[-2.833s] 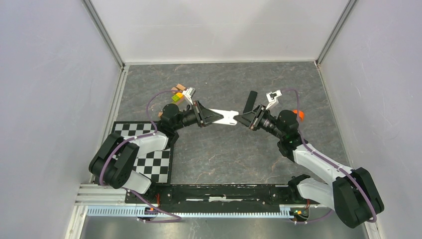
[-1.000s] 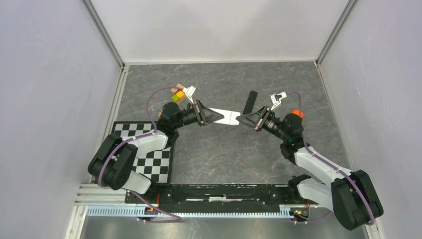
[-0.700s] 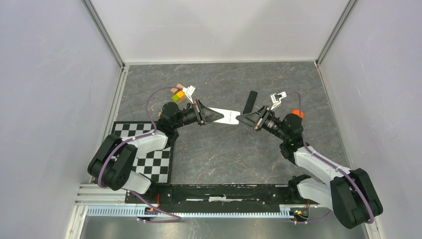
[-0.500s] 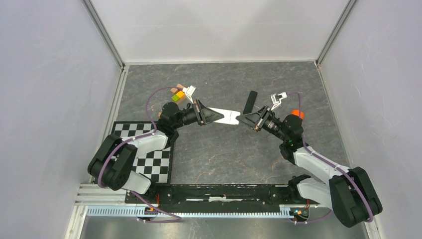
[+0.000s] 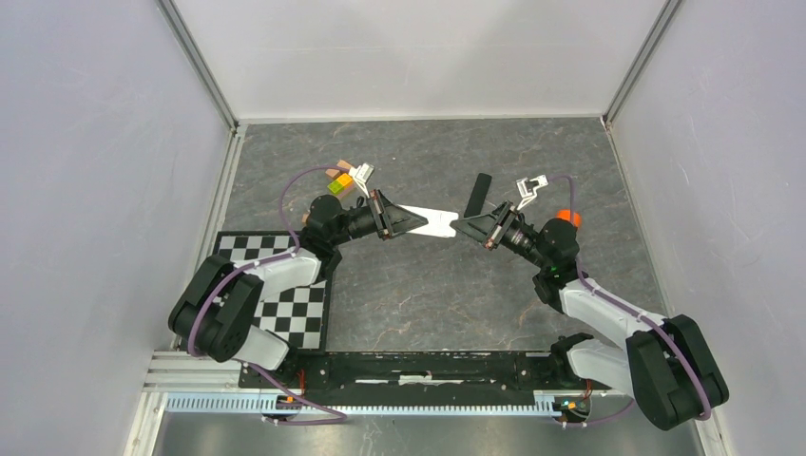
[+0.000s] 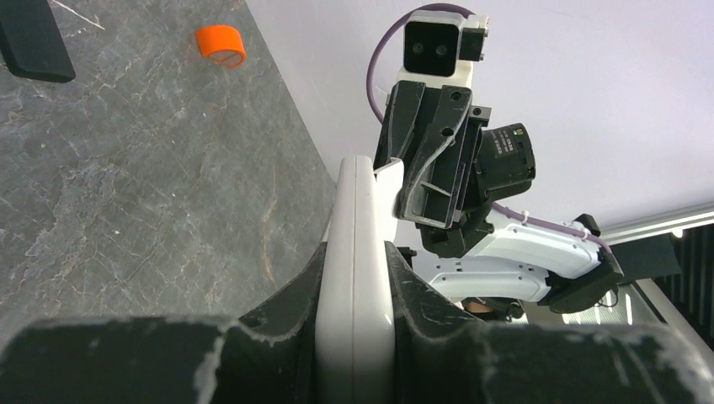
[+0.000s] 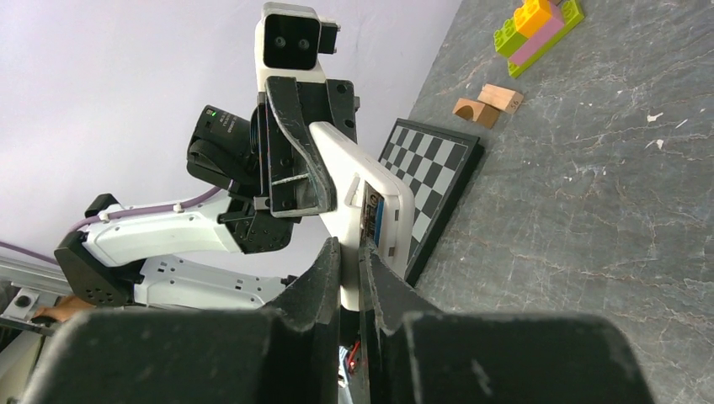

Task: Load the batteries into the remote control

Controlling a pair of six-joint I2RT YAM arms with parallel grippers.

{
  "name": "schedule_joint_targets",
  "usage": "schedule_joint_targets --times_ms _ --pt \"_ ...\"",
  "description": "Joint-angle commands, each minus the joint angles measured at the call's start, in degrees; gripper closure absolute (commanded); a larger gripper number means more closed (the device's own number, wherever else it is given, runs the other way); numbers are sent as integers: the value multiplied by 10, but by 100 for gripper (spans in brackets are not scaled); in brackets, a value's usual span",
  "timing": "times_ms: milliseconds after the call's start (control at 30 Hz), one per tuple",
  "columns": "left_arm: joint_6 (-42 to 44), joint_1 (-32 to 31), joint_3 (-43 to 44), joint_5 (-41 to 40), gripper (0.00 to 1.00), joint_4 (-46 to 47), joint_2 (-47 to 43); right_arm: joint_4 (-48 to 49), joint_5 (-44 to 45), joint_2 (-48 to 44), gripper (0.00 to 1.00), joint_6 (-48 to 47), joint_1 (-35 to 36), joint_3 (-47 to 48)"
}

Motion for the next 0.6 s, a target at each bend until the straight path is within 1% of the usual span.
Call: schedule_joint_targets --times_ms 0,200,367,433,567 --pt "-41 1 16 12 98 69 -2 -13 -8 3 100 -28 -2 11" --pt "-49 -3 16 28 98 103 0 -30 -9 19 100 -23 0 18" --pt "-38 -15 23 45 98 115 1 6 -15 35 100 20 2 12" --pt "-37 -18 25 48 98 119 4 -1 -16 38 100 18 4 16" --pt "-45 -20 25 44 98 132 3 -48 -7 36 100 -8 5 24"
